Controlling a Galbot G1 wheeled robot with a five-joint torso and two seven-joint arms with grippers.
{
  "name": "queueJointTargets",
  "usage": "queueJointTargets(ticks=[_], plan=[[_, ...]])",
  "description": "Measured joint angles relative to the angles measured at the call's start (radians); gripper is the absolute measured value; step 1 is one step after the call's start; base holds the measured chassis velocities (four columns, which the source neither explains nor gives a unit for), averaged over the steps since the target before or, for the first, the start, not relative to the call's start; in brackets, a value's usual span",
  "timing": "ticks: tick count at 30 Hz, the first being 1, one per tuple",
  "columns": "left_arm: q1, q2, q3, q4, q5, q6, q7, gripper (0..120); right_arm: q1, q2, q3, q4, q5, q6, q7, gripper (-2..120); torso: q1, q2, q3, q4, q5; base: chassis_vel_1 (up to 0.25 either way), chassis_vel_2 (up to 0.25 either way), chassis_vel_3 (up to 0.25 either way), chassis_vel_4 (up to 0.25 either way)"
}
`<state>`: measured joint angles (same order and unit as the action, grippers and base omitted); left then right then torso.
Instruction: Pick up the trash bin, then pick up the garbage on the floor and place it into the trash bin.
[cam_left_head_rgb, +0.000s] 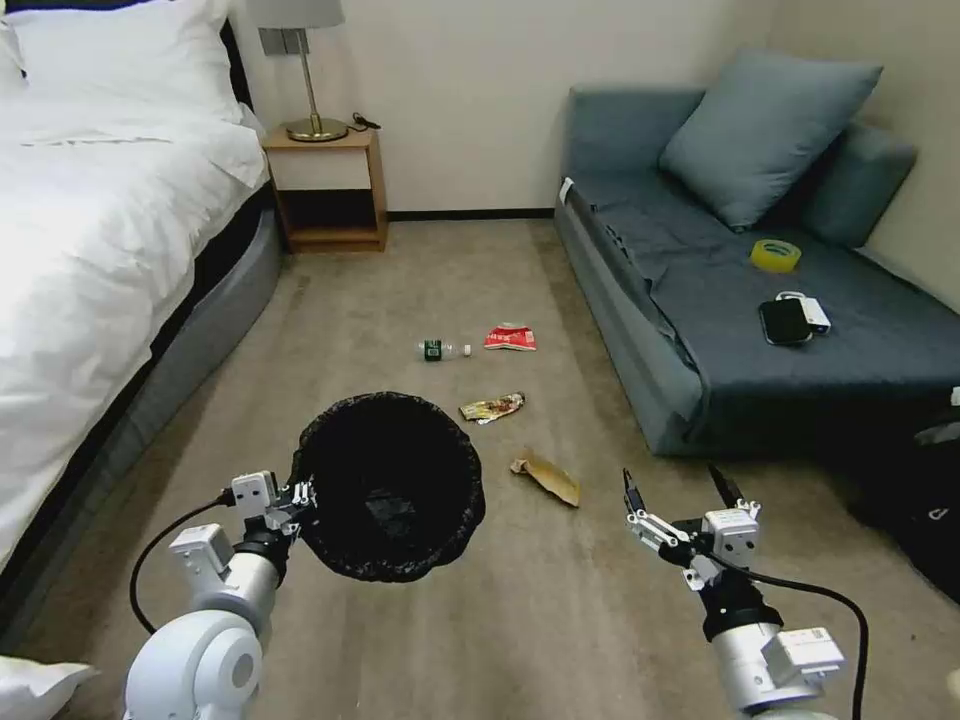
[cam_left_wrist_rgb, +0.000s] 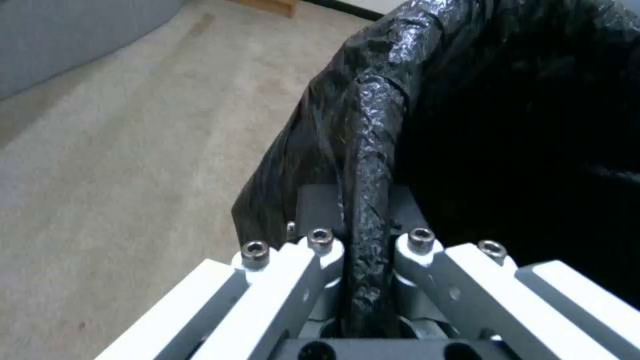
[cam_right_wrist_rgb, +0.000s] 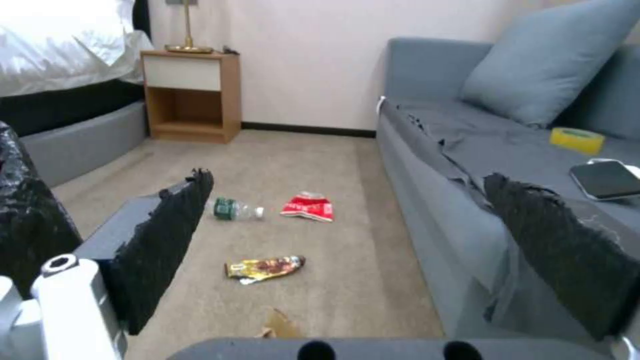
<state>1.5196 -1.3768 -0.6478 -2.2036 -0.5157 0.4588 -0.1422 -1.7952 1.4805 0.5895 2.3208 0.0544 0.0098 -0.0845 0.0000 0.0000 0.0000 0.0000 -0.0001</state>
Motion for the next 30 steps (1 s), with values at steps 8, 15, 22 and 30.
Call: queueJointTargets(ticks=[8,15,22,30], plan=[[-0.008,0.001,-0.011,0.003,-0.002,-0.005,-0.008,4,0.004,-0.001,-0.001,-0.003,0.000,-0.007,0.001,100,0.000,0.000,0.000,0.0000,0.0001,-0.113,0.100,0.120,-0.121],[-0.010,0.001,-0.016,0.006,-0.003,-0.009,-0.011,4,0.005,0.000,-0.005,-0.008,-0.001,-0.007,0.001,100,0.000,0.000,0.000,0.0000,0.0000,-0.106,0.091,0.114,-0.097],[-0.012,0.004,-0.030,0.007,-0.009,-0.010,-0.015,4,0.006,-0.001,-0.008,-0.011,-0.002,-0.010,0.001,100,0.000,0.000,0.000,0.0000,0.0001,-0.106,0.118,0.116,-0.101],[-0.013,0.004,-0.035,0.009,-0.011,-0.016,-0.016,4,0.006,-0.002,-0.011,-0.014,-0.003,-0.015,0.000,100,0.000,0.000,0.000,-0.0001,0.0001,-0.105,0.104,0.115,-0.112]])
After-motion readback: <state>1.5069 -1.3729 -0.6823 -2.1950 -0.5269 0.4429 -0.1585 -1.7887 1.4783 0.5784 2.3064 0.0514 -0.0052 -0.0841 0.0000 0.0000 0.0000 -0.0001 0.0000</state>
